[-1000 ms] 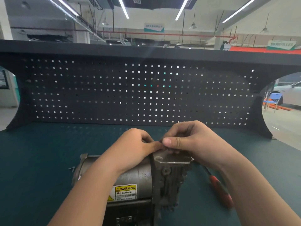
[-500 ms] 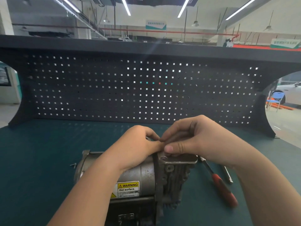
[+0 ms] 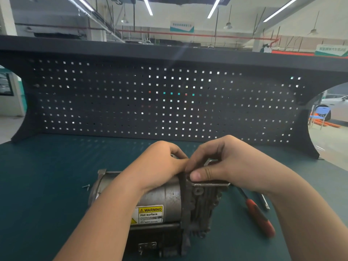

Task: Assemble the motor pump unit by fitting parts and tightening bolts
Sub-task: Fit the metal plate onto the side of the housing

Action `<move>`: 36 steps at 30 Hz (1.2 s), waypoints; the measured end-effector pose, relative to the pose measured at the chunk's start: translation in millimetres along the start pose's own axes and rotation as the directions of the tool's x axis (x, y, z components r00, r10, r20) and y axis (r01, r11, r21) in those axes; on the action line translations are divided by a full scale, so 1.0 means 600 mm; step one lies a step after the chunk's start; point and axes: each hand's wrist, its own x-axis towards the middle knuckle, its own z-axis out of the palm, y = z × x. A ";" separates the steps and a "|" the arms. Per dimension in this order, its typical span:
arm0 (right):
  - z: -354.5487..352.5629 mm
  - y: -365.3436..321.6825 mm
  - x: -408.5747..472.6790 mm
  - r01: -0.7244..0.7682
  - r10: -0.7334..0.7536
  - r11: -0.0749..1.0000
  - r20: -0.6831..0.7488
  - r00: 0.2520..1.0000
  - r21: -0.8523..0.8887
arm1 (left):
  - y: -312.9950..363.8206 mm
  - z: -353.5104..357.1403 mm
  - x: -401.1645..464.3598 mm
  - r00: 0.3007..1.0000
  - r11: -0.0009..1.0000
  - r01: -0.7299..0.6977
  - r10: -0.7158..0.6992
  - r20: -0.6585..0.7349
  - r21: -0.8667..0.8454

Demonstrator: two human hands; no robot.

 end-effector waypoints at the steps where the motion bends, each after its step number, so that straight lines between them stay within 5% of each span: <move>1: -0.001 0.000 -0.001 -0.003 0.003 1.000 0.010 1.000 0.003 | 0.001 0.000 0.000 1.000 1.000 0.002 -0.002 0.001 -0.011; 10: -0.006 -0.006 -0.004 0.006 -0.004 0.998 0.036 0.999 -0.064 | 0.000 -0.003 0.000 1.000 0.999 0.008 -0.008 -0.001 -0.043; 24: 0.013 -0.018 0.003 -0.070 0.038 0.960 -0.119 0.992 -0.270 | -0.005 -0.003 0.002 1.000 0.998 0.003 -0.004 -0.007 -0.061; 32: -0.002 -0.017 -0.006 -0.033 0.038 0.989 0.032 0.999 -0.145 | -0.006 -0.003 0.002 1.000 0.997 0.019 -0.019 0.008 -0.081; 36: 0.003 -0.014 -0.001 -0.046 0.042 0.983 -0.024 0.999 -0.178 | -0.007 -0.003 0.003 1.000 0.998 0.016 -0.016 -0.003 -0.065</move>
